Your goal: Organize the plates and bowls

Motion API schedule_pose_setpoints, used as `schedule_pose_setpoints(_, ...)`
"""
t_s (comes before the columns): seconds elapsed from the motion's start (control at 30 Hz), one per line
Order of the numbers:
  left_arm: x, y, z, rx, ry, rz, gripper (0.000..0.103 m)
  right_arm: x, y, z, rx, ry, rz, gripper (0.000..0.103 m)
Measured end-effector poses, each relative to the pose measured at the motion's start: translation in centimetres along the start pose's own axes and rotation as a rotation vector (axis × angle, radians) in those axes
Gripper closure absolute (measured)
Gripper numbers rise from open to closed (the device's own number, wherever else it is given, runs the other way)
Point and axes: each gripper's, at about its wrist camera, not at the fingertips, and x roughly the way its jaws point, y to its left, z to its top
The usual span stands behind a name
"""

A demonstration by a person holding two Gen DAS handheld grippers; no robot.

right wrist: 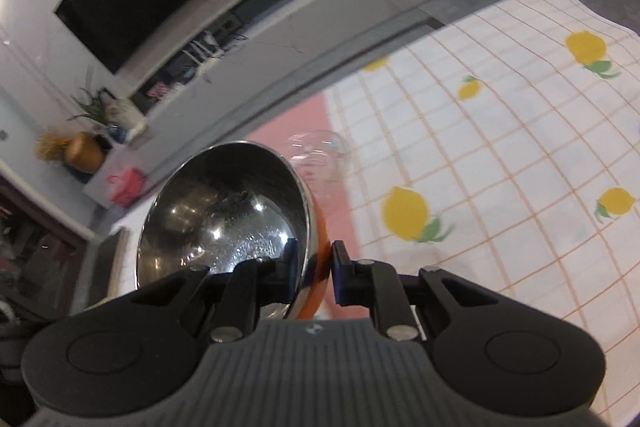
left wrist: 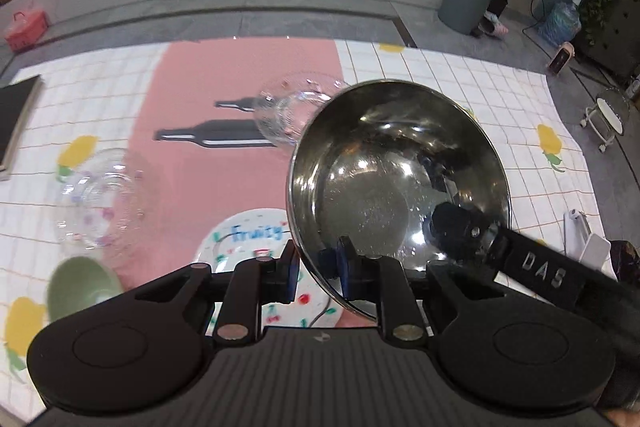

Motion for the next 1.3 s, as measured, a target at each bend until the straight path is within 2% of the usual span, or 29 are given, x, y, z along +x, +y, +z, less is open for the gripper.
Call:
schedule_pose_setpoints(0.2, -3.4, 1.9, -2.2, -0.038, -0.031, -0.005, 0.080, -2.5, 2.4, -1.6, -0.035, 0.018, 0.079, 0.088)
schedule_pose_setpoints(0.37, -4.6, 3.4, -5.1, -0.059, -0.004, -0.008, 0.080, -3.7, 3.8, -4.4, -0.087, 0.074, 0.066, 0.088)
schedule_pose_setpoints(0.43, -4.9, 4.5, -6.5, -0.109, -0.001, -0.023, 0.080, -3.7, 4.2, -5.2, -0.080, 0.093, 0.068, 0.088)
schedule_pose_setpoints(0.63, -4.4, 7.4, -9.2, -0.191, 0.050, -0.086, 0.080, -3.8, 5.0, -8.1, -0.103, 0.121, 0.044, 0.088)
schedule_pose_setpoints(0.7, -4.1, 7.7, -9.8, -0.190, 0.061, -0.095, 0.080, -3.8, 5.2, -9.0, -0.123, 0.125, 0.018, 0.088)
schedule_pose_setpoints(1.0, -2.3, 8.0, -11.4, -0.165, 0.113, -0.057, 0.080, -1.9, 4.6, -11.3, -0.157, 0.199, -0.044, 0.088)
schedule_pose_setpoints(1.3, -1.9, 8.5, -11.9, -0.170, 0.127, -0.064, 0.079, -1.7, 6.4, -12.7, -0.298, 0.171, -0.121, 0.088)
